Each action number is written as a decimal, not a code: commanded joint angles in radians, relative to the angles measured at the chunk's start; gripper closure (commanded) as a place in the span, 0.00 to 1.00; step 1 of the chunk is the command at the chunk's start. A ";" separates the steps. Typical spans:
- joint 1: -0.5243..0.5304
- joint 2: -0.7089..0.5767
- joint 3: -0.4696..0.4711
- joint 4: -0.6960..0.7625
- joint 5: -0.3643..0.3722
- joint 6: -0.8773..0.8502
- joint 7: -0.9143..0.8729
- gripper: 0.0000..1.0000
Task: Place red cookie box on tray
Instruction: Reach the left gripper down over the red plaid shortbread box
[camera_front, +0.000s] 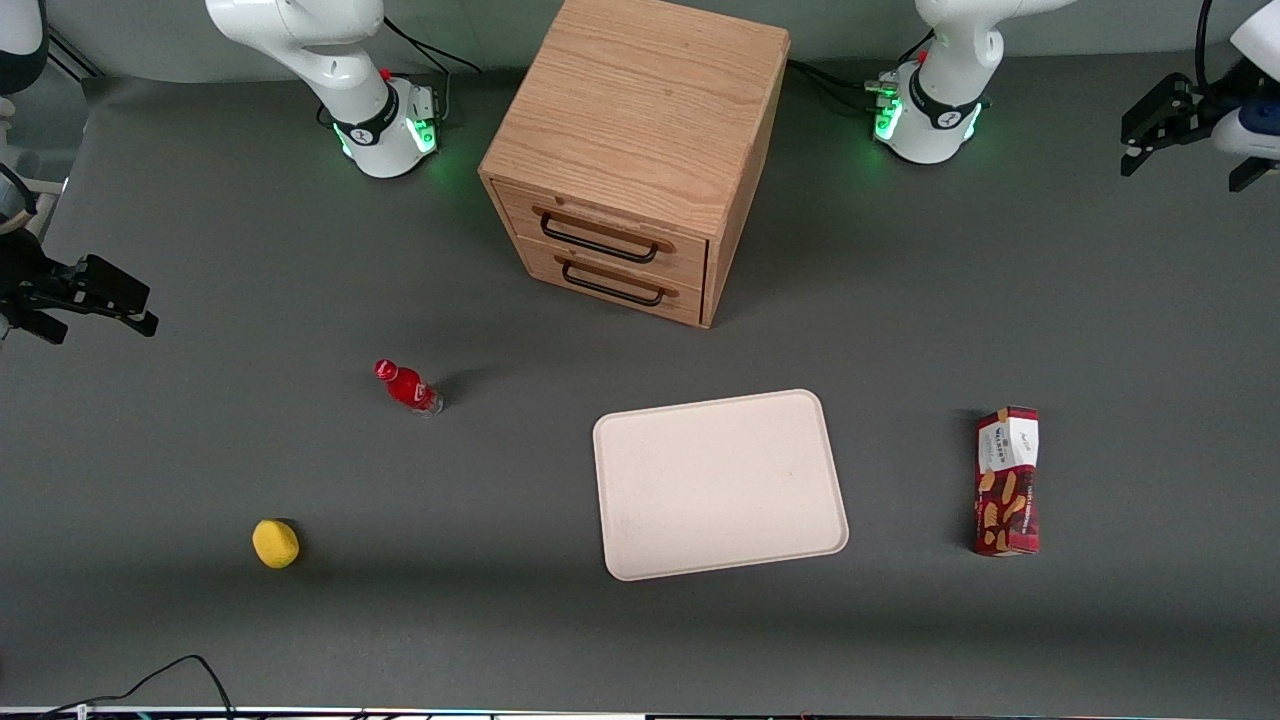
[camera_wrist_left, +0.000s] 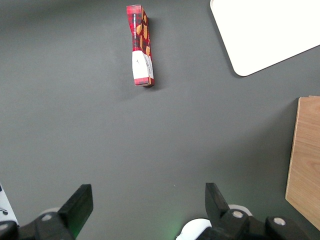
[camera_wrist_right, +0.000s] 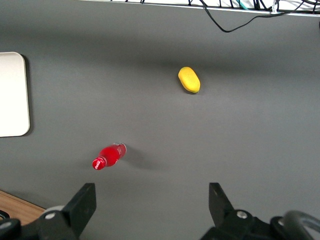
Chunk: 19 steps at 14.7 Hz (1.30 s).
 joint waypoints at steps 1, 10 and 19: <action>-0.005 -0.002 0.005 -0.004 -0.010 0.007 0.041 0.00; 0.006 0.102 0.013 0.045 -0.014 0.034 0.058 0.00; -0.014 0.642 0.010 0.185 0.079 0.495 -0.003 0.00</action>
